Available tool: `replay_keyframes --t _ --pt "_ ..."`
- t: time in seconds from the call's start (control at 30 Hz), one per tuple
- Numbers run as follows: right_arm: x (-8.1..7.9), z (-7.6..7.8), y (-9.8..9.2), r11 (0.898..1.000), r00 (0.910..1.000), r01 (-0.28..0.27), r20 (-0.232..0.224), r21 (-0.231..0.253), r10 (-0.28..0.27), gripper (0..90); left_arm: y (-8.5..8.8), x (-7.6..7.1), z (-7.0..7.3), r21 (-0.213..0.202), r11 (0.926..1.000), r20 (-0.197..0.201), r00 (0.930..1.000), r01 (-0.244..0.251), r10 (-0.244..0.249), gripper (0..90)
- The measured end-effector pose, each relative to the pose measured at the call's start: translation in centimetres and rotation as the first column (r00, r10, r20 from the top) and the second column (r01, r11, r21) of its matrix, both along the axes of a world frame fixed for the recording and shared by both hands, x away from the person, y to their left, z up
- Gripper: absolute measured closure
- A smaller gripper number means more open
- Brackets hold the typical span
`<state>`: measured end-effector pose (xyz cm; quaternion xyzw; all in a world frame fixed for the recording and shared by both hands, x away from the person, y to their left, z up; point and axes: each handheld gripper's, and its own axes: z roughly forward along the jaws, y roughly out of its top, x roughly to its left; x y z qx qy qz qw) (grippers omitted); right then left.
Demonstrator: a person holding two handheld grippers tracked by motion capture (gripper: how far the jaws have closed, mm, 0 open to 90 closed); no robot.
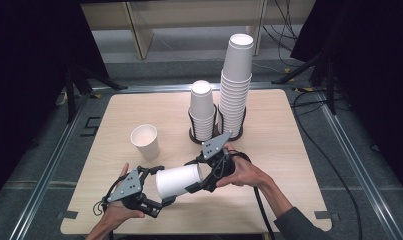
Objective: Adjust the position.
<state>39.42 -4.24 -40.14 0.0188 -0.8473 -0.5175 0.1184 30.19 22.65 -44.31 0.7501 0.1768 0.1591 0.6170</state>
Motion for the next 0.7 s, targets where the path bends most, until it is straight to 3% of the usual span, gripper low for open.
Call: replay_keyframes --t 0.13,0.23,0.37,0.43,0.63,0.7 --pt "-0.01 0.01 -0.08 1.000 0.9998 0.005 -0.017 0.014 -0.005 23.7 -0.02 0.00 -0.09 0.012 0.9999 0.009 1.0000 -0.004 0.004 3.4" --pt "0.10 -0.01 -0.11 1.000 1.0000 0.005 -0.003 0.023 -0.005 23.7 -0.02 -0.08 -0.02 0.007 1.0000 0.012 0.9999 -0.005 0.005 4.1" --pt "0.13 -0.01 -0.30 1.000 0.9998 0.003 -0.019 0.020 -0.002 24.2 0.16 -0.03 0.20 0.036 0.9993 0.019 0.9998 0.011 -0.011 7.5" --pt "0.24 0.00 -0.36 1.000 1.0000 0.003 -0.001 0.028 -0.003 24.4 0.09 -0.04 0.34 0.046 0.9988 0.021 0.9996 0.017 -0.018 8.8" --pt "-0.11 -0.04 -0.35 1.000 1.0000 -0.006 0.006 -0.026 0.006 24.3 -0.01 -0.16 0.38 0.114 0.9927 0.020 0.9990 0.038 -0.041 11.4" --pt "-0.18 -0.04 -0.25 0.999 0.9996 -0.002 0.030 -0.041 0.003 24.1 -0.03 -0.13 0.40 0.117 0.9923 0.015 0.9990 0.041 -0.043 11.9"
